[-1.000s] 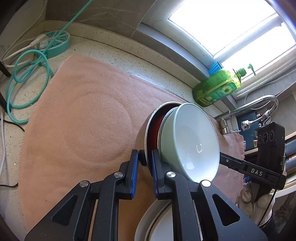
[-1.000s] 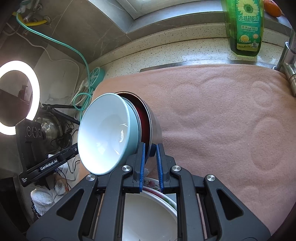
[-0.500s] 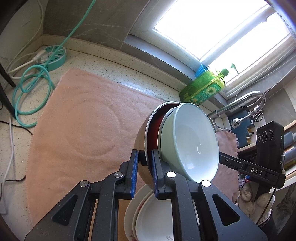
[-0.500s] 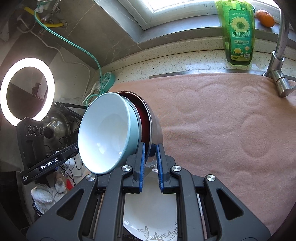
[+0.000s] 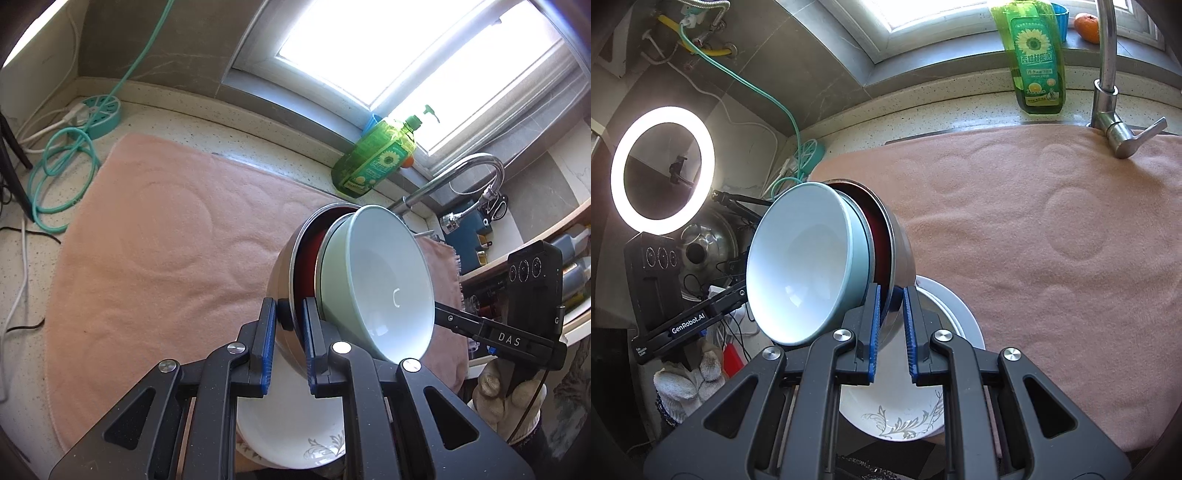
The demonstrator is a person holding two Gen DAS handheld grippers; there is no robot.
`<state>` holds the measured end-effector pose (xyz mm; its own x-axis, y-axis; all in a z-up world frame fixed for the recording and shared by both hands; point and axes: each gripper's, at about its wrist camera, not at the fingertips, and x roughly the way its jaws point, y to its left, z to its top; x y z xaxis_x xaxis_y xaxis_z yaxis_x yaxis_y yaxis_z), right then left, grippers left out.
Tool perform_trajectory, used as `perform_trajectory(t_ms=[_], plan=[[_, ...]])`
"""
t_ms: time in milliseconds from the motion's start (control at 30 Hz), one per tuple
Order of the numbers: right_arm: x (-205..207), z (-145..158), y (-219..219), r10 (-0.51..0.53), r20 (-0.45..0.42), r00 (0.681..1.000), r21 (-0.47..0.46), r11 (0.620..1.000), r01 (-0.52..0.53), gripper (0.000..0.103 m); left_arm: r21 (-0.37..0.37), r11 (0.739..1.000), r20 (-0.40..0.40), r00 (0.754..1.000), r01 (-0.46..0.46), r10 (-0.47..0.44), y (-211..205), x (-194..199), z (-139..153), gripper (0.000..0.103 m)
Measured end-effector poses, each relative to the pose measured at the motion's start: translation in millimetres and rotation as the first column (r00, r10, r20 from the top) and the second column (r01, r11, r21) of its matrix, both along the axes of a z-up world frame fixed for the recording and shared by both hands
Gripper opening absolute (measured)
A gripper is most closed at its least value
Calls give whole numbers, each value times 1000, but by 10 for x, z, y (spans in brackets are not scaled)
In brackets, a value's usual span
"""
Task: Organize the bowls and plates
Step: 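Lift the nested bowl stack and carry it over the plate stack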
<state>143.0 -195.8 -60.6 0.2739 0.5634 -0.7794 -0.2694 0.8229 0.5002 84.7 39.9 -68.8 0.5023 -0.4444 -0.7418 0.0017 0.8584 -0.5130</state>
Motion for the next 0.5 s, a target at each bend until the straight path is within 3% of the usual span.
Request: perform_trajectory(t_ms=[500], plan=[[-432, -195, -129, -10, -44, 999, -1, 1000, 10, 13, -19, 1000, -55, 998, 18, -19, -138, -326, -181, 11]])
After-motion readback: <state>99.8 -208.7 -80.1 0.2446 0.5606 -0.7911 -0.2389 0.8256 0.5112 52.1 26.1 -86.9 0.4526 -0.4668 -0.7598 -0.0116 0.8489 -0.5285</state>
